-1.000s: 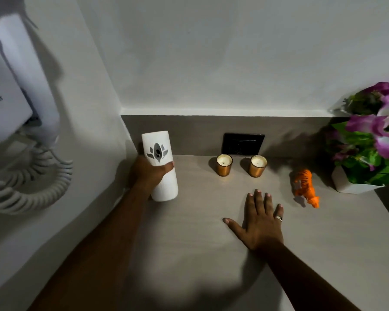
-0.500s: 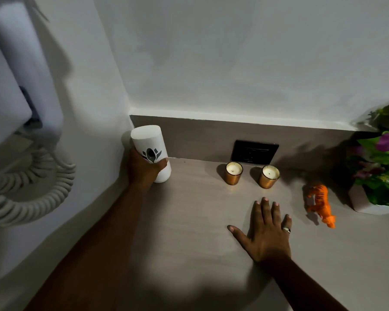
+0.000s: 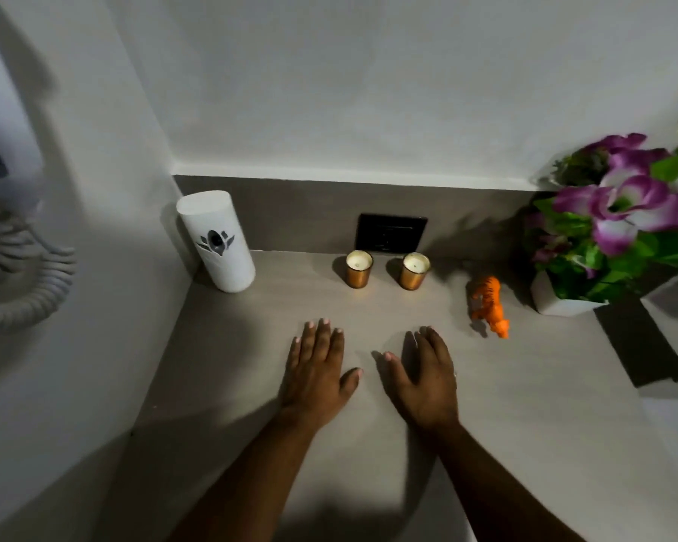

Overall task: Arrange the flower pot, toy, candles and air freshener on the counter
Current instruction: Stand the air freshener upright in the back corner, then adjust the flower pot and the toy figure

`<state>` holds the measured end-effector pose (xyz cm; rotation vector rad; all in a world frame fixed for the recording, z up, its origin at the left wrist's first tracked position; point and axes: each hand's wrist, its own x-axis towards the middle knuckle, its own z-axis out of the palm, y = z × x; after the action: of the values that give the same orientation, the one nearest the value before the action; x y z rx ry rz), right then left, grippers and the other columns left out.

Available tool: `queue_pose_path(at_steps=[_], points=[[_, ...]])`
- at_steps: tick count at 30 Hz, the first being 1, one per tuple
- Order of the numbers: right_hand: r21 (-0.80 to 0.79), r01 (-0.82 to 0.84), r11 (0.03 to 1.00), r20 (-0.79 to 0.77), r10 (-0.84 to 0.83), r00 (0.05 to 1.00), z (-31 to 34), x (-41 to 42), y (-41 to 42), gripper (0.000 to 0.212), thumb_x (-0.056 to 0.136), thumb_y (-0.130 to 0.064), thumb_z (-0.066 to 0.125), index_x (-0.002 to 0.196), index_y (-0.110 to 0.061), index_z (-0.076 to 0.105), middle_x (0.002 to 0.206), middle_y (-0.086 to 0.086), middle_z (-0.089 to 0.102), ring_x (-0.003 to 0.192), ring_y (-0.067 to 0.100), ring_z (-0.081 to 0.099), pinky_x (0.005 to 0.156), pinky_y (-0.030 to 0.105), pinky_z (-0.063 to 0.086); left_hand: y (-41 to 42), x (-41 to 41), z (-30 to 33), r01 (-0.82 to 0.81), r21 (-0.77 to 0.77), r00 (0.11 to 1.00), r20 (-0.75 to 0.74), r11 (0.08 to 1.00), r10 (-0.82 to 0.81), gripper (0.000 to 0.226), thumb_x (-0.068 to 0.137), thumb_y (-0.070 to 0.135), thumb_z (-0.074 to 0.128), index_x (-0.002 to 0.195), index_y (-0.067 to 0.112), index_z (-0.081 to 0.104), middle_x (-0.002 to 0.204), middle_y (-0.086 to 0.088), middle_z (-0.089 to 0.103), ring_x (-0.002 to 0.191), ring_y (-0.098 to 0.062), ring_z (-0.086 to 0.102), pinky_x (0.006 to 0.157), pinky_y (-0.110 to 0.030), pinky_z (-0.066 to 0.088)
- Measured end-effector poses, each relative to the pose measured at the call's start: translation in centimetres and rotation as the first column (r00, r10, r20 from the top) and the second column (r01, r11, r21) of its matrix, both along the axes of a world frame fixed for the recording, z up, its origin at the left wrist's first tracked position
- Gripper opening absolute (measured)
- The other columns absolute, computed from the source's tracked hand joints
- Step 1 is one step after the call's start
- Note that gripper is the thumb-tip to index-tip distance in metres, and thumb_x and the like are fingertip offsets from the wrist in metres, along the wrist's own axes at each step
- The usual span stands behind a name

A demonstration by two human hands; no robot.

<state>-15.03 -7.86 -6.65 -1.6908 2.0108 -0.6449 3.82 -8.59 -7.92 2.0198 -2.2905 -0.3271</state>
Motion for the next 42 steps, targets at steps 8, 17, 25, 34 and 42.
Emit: queue_pose_path(at_steps=[8,17,25,34,42], points=[[-0.048,0.593,0.804,0.372,-0.537,0.757,1.4,-10.0,0.4,0.073,0.088,-0.041,0.07,0.145,-0.004,0.042,0.146,0.019,0.042,0.129,0.035,0.051,0.111,0.049,0.042,-0.6,-1.6,-0.8,0.015,-0.009,0.999,0.046,1.0,-0.015,0.091,0.08,0.077,0.009,0.152,0.021,0.003,0.164,-0.007,-0.001,0.149,-0.028,-0.011,0.119,-0.051,-0.006],[-0.106,0.707,0.7,0.528,-0.563,0.636,3.4,-18.6,-10.8,0.116,0.069,-0.03,0.09,0.154,-0.001,0.017,0.157,0.02,0.033,0.147,0.033,0.029,0.121,0.046,0.027,-1.0,-1.7,-1.1,-0.008,-0.042,0.996,0.093,0.999,0.012,0.094,0.078,0.08,0.01,0.152,0.021,0.011,0.163,-0.008,0.012,0.15,-0.03,0.003,0.118,-0.055,0.008],[-0.161,0.751,0.64,0.508,-0.598,0.62,2.5,-20.4,-12.9,0.09,0.068,-0.018,0.087,0.143,-0.004,0.04,0.14,0.018,0.051,0.131,0.03,0.049,0.11,0.033,0.039,-3.4,-1.9,-1.2,-0.034,0.002,0.992,0.122,0.999,0.033,0.1,0.072,0.084,0.001,0.152,0.023,0.0,0.164,-0.007,-0.002,0.149,-0.03,-0.008,0.118,-0.056,0.002],[-0.165,0.728,0.665,0.472,-0.595,0.651,2.6,-22.0,-14.6,0.085,0.067,-0.02,0.087,0.139,-0.006,0.044,0.137,0.015,0.055,0.126,0.029,0.055,0.109,0.038,0.044,-3.5,-2.0,-1.0,-0.033,-0.015,0.995,0.092,0.999,0.034,0.099,0.075,0.084,0.007,0.152,0.022,0.006,0.164,-0.008,0.002,0.149,-0.031,-0.003,0.118,-0.057,0.005],[-0.109,0.707,0.698,0.457,-0.597,0.659,3.9,-18.6,-12.1,0.095,0.077,-0.042,0.081,0.148,0.001,0.034,0.146,0.022,0.048,0.138,0.036,0.044,0.115,0.046,0.038,-3.5,-2.0,-1.0,-0.031,-0.002,0.994,0.106,1.0,0.031,0.101,0.073,0.085,0.005,0.152,0.022,0.006,0.164,-0.008,0.003,0.15,-0.032,-0.002,0.119,-0.057,0.005]])
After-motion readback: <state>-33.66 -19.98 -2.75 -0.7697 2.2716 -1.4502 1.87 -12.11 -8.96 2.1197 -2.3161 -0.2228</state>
